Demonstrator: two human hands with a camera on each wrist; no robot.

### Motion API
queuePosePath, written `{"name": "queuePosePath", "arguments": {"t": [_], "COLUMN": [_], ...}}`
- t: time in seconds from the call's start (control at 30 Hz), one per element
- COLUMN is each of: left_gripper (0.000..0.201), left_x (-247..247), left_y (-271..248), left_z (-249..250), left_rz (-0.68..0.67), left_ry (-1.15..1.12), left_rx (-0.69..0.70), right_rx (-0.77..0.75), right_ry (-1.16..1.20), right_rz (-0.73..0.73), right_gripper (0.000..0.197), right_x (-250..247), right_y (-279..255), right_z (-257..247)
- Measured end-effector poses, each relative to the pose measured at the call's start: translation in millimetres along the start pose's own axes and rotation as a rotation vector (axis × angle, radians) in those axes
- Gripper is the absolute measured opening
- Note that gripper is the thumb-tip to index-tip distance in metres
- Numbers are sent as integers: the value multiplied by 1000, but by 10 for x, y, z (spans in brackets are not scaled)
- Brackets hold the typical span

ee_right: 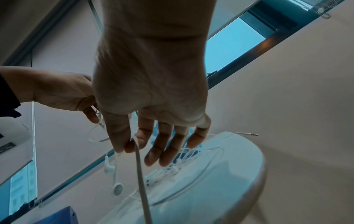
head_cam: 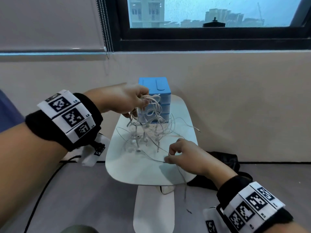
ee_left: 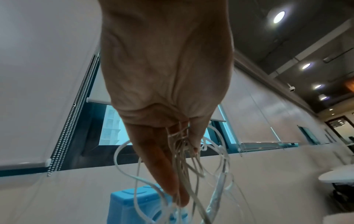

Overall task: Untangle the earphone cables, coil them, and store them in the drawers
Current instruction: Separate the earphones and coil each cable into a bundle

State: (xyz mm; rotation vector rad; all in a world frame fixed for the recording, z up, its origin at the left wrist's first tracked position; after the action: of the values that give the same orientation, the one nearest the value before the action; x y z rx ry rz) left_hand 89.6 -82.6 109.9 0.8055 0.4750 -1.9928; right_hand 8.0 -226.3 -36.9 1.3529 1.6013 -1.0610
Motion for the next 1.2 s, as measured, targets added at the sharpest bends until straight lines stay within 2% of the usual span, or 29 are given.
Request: {"name": "queuePosePath", "arguments": {"t": [0.13,0.23,0.47,0.6,0.87,1.03,1.1,1.2], "left_gripper": [19,20,15,14,19,14,19,35], "left_x": [-66,-213,-266,-130,121,318,424,593], "left_y": [-47,-91,-156,-196,-293,-423,-482,-598], "left_z": [282,533,510,394,16,-205,-234,-282], "left_rz": [21,114,134,147,188,198,179,145], "left_ry": [73,90,-275,-424,-707,-948,-1073,-1258], "left_rx": [83,179,141,101,35,-3,1,25], "right_rx": [-90,-132,-157,-159,-177,-248,-237,-211], "right_ry": [254,357,475,443,354,447,473,462], "right_rz": [26,69,307,374,342,61,27,63], "right_gripper": [37,29,25,18,23,18,18,18], "right_x": [-83,-196,-571,-652,-573,-360,-331,-300], "right_y": [6,-3,-132,-195,-260,-293,-306,-289], "right_z": [-198,-267,-142,-102,-219,-409,-425,-378]}}
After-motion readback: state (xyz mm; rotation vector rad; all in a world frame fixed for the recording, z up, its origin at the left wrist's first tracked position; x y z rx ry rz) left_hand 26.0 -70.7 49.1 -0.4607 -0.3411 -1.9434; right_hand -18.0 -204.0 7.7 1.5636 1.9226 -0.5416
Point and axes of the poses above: each hand's wrist, its own y-axis towards the middle knuckle, its own x-axis out of the palm, z = x × y, the point moved 10 cm from there along y, towards the middle knuckle, and after that the axes turned 15 degrees about -y, right-handed, at the moved point
